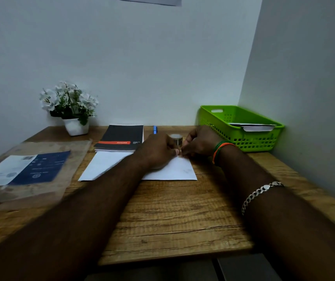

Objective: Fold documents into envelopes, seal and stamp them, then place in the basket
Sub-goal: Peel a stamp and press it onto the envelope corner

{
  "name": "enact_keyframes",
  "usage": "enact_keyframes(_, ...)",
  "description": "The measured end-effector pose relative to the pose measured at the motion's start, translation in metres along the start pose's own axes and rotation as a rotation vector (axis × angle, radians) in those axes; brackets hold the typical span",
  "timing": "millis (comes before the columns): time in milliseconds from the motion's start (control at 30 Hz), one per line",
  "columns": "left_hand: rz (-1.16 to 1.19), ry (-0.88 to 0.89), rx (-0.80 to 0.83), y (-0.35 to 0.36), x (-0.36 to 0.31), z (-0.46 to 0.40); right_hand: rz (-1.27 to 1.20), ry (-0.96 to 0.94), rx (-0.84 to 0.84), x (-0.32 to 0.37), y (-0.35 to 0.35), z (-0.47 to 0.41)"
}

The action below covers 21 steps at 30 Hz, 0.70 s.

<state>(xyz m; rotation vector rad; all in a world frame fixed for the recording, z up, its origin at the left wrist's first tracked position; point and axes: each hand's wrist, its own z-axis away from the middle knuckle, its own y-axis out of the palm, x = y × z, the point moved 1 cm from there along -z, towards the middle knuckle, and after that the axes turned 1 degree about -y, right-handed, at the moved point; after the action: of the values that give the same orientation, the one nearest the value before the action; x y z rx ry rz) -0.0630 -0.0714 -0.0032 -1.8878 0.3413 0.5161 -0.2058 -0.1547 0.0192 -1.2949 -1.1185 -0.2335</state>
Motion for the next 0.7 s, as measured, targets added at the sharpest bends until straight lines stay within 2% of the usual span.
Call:
enact_keyframes(267,0.033,-0.042,-0.057,0.005,-0.003,-0.001,0.212,-0.004,-0.011,-0.001,0.0,-0.007)
enact_keyframes(367,0.034,-0.037,-0.055,0.006,-0.002,-0.002,0.132,0.077,0.023,-0.007,-0.007,-0.007)
enact_keyframes(500,0.057,-0.057,-0.067,0.007,0.001,-0.003,-0.015,0.094,-0.101,-0.012,-0.015,-0.012)
enact_keyframes(567,0.067,-0.079,-0.08,0.009,0.002,-0.004,-0.11,0.072,-0.082,-0.011,-0.015,-0.012)
enact_keyframes(700,0.051,-0.118,-0.11,0.011,0.002,-0.005,0.002,-0.011,0.036,-0.011,-0.011,-0.006)
